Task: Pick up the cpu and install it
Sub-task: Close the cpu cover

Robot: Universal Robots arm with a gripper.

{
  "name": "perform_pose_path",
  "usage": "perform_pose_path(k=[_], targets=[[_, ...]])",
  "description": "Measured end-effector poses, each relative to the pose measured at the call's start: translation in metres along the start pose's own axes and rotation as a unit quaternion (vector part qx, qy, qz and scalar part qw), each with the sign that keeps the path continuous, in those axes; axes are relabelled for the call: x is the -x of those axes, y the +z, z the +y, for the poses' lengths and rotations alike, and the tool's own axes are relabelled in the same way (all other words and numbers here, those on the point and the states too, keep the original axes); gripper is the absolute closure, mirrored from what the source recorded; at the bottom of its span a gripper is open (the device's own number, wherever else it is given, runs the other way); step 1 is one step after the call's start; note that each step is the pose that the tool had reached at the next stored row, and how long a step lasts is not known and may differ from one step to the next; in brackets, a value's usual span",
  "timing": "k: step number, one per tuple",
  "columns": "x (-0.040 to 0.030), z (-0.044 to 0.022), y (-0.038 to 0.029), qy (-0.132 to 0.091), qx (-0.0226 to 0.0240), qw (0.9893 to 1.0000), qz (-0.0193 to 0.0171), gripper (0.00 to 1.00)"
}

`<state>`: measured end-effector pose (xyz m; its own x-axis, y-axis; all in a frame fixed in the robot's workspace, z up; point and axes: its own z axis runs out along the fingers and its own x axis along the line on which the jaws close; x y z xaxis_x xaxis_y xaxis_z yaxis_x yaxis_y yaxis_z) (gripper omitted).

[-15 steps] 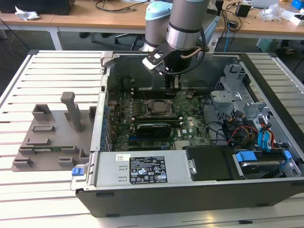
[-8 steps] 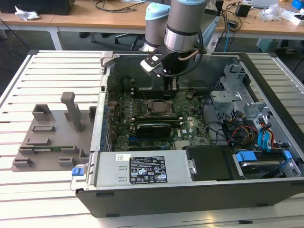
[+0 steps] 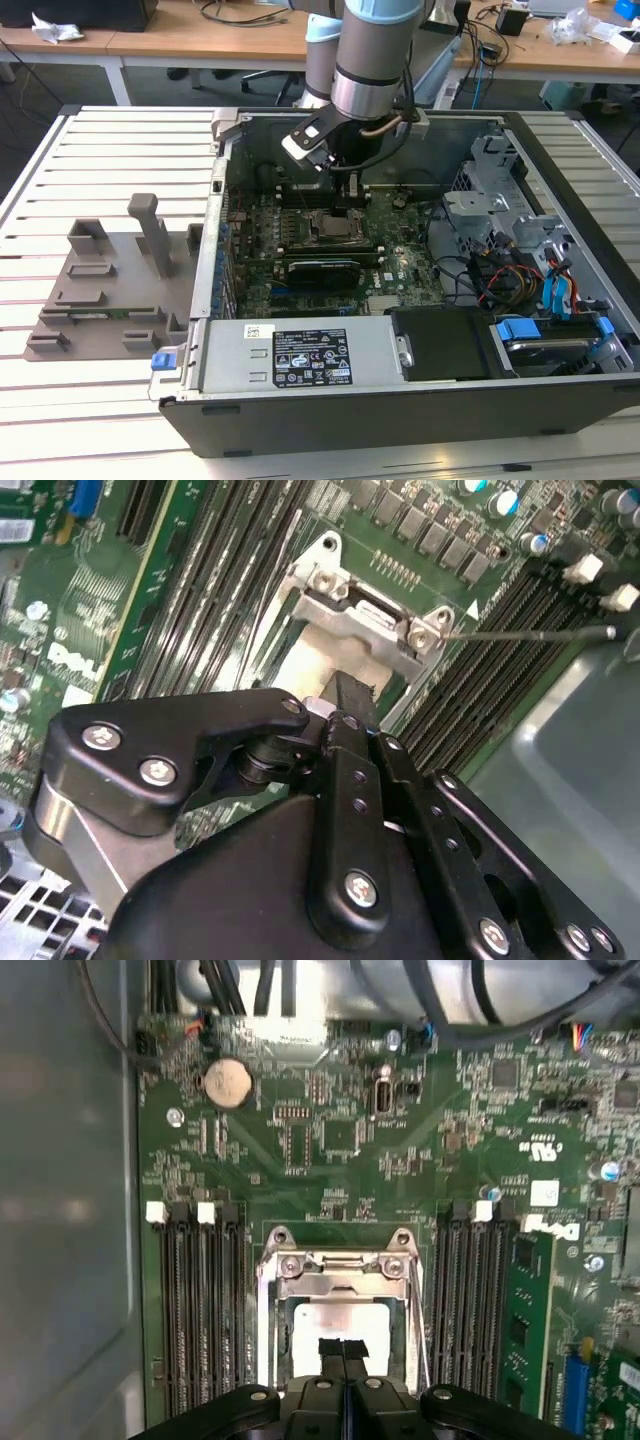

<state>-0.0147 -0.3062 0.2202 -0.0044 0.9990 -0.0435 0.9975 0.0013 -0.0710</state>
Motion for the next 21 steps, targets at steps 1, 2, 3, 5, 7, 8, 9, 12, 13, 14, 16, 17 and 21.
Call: perform_pose_path(k=[1,2,3,5,7,8,9,12,13,14,16,17,21], targets=[[-0.0002,-0.0019,0.0038,0.000,0.0000,1.0000,0.0001,0.89],[-0.0003,-0.0029,0.0056,0.000,0.0000,1.0000,0.0001,0.89],[-0.0004,-0.0065,0.0083,0.000,0.0000,1.0000,0.0000,0.89],[-0.0006,-0.0133,0.0116,0.000,0.0000,1.0000,0.0001,0.89],[-0.0007,-0.0171,0.0158,0.000,0.0000,1.0000,0.0000,0.89],[-0.0008,-0.0179,0.0165,0.000,0.0000,1.0000,0.0000,0.89],[-0.0007,-0.0189,0.0173,0.000,-0.0001,1.0000,-0.0002,0.89],[-0.0008,-0.0158,0.0181,0.000,-0.0001,1.0000,0.0000,0.89],[-0.0007,-0.0134,0.0179,0.000,0.0000,1.0000,-0.0002,0.89],[-0.0008,-0.0113,0.0178,0.000,0.0000,1.0000,-0.0001,0.89],[-0.0009,-0.0067,0.0168,0.000,0.0002,1.0000,0.0004,0.89],[-0.0010,-0.0053,0.0159,0.000,0.0004,1.0000,0.0008,0.89],[-0.0003,-0.0034,0.0065,0.000,-0.0005,1.0000,0.0000,0.89]])
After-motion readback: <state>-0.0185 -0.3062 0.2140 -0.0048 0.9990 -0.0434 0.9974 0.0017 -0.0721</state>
